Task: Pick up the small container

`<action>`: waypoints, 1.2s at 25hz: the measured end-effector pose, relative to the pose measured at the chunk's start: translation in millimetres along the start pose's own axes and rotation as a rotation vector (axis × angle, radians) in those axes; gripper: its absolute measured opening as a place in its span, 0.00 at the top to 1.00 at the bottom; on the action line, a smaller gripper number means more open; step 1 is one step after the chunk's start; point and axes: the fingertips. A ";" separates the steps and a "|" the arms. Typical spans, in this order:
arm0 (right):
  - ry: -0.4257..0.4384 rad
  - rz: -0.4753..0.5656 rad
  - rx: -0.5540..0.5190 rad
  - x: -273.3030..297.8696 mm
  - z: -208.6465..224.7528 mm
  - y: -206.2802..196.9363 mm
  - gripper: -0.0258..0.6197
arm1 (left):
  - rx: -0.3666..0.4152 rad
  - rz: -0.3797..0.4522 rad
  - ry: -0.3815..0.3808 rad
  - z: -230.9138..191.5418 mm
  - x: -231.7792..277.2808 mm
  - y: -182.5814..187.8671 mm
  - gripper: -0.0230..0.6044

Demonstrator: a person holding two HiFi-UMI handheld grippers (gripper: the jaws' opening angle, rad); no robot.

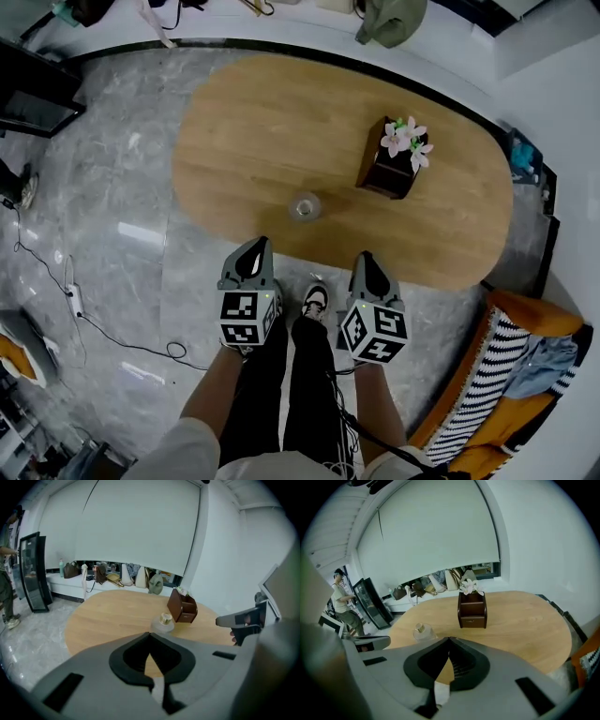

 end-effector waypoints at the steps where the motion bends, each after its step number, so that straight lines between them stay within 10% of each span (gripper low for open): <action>1: -0.004 -0.004 0.004 2.1 1.8 -4.3 0.92 | -0.002 -0.003 -0.004 1.1 2.4 -5.0 0.95; 16: -0.037 -0.018 0.037 15.7 15.8 -15.7 0.92 | 0.028 0.007 -0.079 13.3 31.0 -11.4 0.93; 30: -0.063 -0.044 0.059 29.3 31.9 -16.9 0.92 | 0.120 0.033 -0.213 32.8 73.6 -5.0 0.51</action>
Point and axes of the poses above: the fingertips, and each gripper's own axes: x forward along the fingers, z to its right, y out of its top, and after that the axes turned 13 degrees about x, right-handed
